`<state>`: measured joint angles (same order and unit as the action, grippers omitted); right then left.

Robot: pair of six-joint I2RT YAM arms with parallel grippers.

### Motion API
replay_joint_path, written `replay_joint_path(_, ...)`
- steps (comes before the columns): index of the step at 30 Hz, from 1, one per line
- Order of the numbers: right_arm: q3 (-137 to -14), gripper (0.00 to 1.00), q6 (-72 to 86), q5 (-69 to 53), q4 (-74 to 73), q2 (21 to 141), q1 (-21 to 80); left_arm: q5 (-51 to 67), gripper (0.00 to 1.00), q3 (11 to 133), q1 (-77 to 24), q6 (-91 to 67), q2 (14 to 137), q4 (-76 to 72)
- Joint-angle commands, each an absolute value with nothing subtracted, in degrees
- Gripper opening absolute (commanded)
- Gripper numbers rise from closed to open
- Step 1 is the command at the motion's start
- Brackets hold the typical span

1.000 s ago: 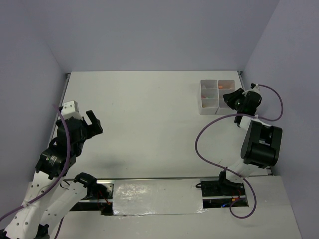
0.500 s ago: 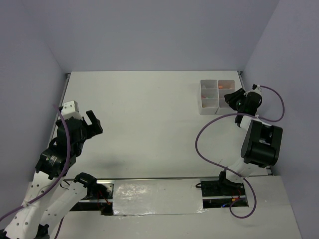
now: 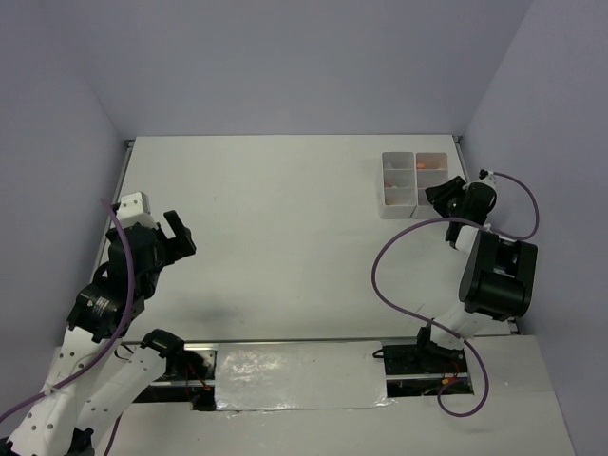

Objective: Sort the stationery into containers
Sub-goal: Place the stationery in the storage box, then reset both arms

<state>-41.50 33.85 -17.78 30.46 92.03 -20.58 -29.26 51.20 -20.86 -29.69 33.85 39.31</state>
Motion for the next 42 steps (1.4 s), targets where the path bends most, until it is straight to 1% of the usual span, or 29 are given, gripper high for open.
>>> replay_joint_path(1,-39.9,0.46,35.1,-18.5,34.1,89.1,-21.1,-29.2,0.99,50.8,-20.6,-28.1,33.3,36.7)
replay_joint_path(6,-39.1,0.49,35.7,-17.4,31.9,86.8,-21.0,-28.9,0.99,51.0,-20.6,-28.0,33.4,36.7)
replay_joint_path(11,-38.3,0.51,36.2,-19.2,33.4,84.6,-21.1,-28.9,0.99,50.8,-20.6,-28.0,33.5,36.6)
replay_joint_path(14,-40.1,0.52,35.5,-18.8,30.4,83.2,-21.2,-28.7,0.99,50.9,-20.6,-27.9,34.0,36.6)
replay_joint_path(16,-41.7,0.52,34.8,-17.2,27.5,83.9,-21.2,-28.7,0.99,51.0,-20.6,-27.9,34.2,36.6)
replay_joint_path(18,-41.9,0.53,35.2,-17.1,27.6,86.5,-21.4,-28.8,0.99,50.9,-20.6,-27.9,34.0,36.7)
replay_joint_path(23,-41.7,0.52,36.8,-19.7,31.5,91.9,-21.4,-28.9,0.99,50.9,-20.6,-27.9,34.1,36.6)
replay_joint_path(27,-43.1,0.52,36.4,-20.6,31.8,92.4,-21.4,-28.7,0.99,51.0,-20.6,-27.9,34.4,36.5)
replay_joint_path(31,-44.1,0.52,36.2,-20.7,30.7,91.4,-21.4,-28.7,0.99,51.0,-20.6,-27.9,34.4,36.6)
replay_joint_path(34,-43.0,0.53,37.1,-22.1,32.6,90.2,-21.5,-28.7,0.99,50.9,-20.6,-27.9,34.1,36.5)
replay_joint_path(37,-42.1,0.53,37.8,-22.8,32.8,87.2,-21.4,-28.7,0.99,50.9,-20.6,-27.9,34.0,36.6)
replay_joint_path(42,-41.7,0.53,37.7,-21.6,28.3,81.9,-21.1,-29.0,0.99,51.0,-20.6,-28.2,34.3,36.7)
